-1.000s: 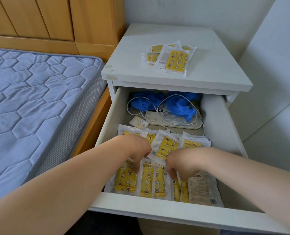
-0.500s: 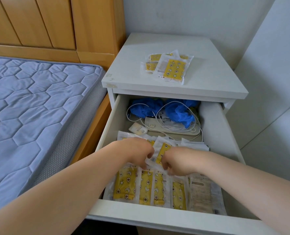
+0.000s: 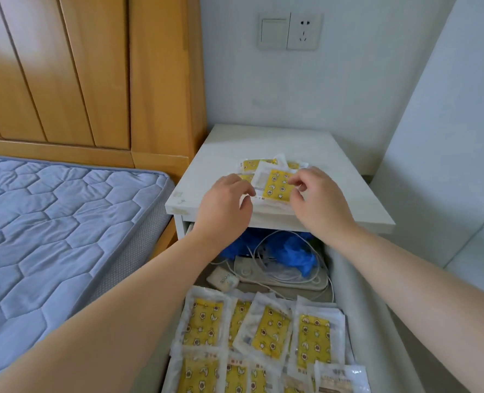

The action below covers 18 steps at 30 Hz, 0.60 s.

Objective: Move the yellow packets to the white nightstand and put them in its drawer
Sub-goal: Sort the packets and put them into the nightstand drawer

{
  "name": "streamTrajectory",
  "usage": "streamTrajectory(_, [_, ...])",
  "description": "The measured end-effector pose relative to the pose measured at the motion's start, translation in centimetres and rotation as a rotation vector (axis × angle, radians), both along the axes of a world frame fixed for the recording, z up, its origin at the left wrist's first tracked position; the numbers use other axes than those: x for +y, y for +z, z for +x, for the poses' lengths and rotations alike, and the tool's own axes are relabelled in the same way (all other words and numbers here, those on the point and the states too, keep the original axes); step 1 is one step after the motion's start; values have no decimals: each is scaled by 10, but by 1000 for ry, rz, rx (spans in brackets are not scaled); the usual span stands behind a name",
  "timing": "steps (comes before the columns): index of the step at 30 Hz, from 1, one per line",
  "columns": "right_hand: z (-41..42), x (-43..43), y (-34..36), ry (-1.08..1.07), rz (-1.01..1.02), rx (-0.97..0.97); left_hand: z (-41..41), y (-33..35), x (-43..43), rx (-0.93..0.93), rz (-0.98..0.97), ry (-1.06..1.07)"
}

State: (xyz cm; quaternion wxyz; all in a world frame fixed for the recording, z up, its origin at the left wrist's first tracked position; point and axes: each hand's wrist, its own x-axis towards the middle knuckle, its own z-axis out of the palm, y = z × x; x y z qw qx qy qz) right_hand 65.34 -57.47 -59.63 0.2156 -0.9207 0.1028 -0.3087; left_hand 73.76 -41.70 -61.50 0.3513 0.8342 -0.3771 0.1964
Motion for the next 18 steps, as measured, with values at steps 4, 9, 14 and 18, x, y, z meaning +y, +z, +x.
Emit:
streamTrajectory(4, [38, -24, 0, -40, 227, 179, 35, 4, -21, 258, 116, 111])
streamTrajectory(9, [60, -36, -4, -76, 244, 202, 66, 10, -35, 363, 388, 119])
streamTrajectory(14, [68, -41, -11, -67, 152, 252, 68, 2, -37, 253, 447, 154])
streamTrajectory(18, [68, -40, -13, -176, 73, 126, 71, 0, -37, 295, 277, 185])
